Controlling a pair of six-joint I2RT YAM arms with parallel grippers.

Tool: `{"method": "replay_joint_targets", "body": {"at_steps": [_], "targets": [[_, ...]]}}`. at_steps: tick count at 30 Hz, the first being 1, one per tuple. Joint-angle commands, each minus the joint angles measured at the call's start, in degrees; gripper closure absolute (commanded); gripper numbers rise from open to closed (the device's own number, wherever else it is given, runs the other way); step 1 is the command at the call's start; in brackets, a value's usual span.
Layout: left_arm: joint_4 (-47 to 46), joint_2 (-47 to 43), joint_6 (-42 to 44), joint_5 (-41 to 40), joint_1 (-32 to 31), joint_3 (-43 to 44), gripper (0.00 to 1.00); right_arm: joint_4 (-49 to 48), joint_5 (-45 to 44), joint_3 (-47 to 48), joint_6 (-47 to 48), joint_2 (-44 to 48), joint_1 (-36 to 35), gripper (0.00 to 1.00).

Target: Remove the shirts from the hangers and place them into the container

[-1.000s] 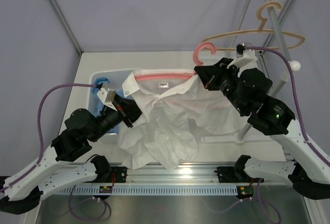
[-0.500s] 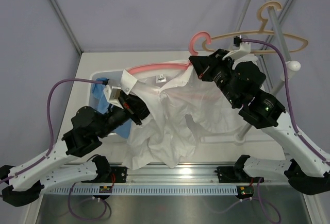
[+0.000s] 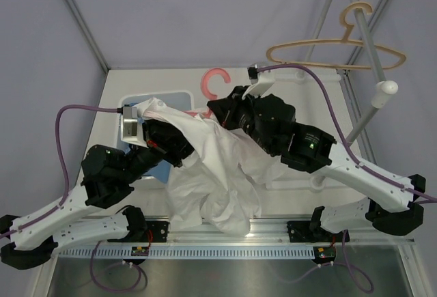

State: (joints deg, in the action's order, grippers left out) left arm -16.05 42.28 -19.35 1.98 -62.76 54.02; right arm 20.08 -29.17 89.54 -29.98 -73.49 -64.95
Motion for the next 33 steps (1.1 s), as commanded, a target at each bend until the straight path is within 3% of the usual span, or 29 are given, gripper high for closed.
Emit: {"method": "replay_joint_targets", "body": {"at_steps": [1,6,17,20,21,24,25,28,33], "targets": [[8.23,6.32,-0.6,-7.42,1.33,-1.55,1.0,-5.93,13.18,4.59,0.35,1.6,-8.79,1.0],[9.46,6.32,-0.77,-7.07,1.24,-1.46,1.0,-3.21,7.03,5.39,4.21,3.44,-9.06,1.0],[23.25,1.66,0.2,-8.22,1.24,1.7,1.0,1.98,-5.11,5.03,15.81,8.37,-8.97,1.0],[27.21,0.09,0.37,-7.78,1.24,2.23,0.92,3.74,-6.6,6.79,19.68,8.28,-8.88,1.0],[29.04,-0.27,0.54,-7.78,1.24,2.14,0.84,4.0,-6.69,7.14,20.65,8.45,-8.88,1.0],[33.96,-2.29,0.81,-9.26,1.24,2.23,0.77,5.23,-7.65,8.02,23.82,8.98,-8.97,1.0],[35.11,-2.9,0.98,-9.45,1.24,2.32,0.69,5.58,-7.75,8.37,24.52,9.24,-8.88,1.0],[40.3,-4.4,1.77,-9.27,1.24,2.67,0.57,6.2,-7.75,8.03,27.68,10.21,-8.97,1.0],[49.95,-7.64,3.09,-11.99,1.24,4.42,0.53,6.55,-7.91,5.57,33.49,12.32,-8.97,1.0]]}}
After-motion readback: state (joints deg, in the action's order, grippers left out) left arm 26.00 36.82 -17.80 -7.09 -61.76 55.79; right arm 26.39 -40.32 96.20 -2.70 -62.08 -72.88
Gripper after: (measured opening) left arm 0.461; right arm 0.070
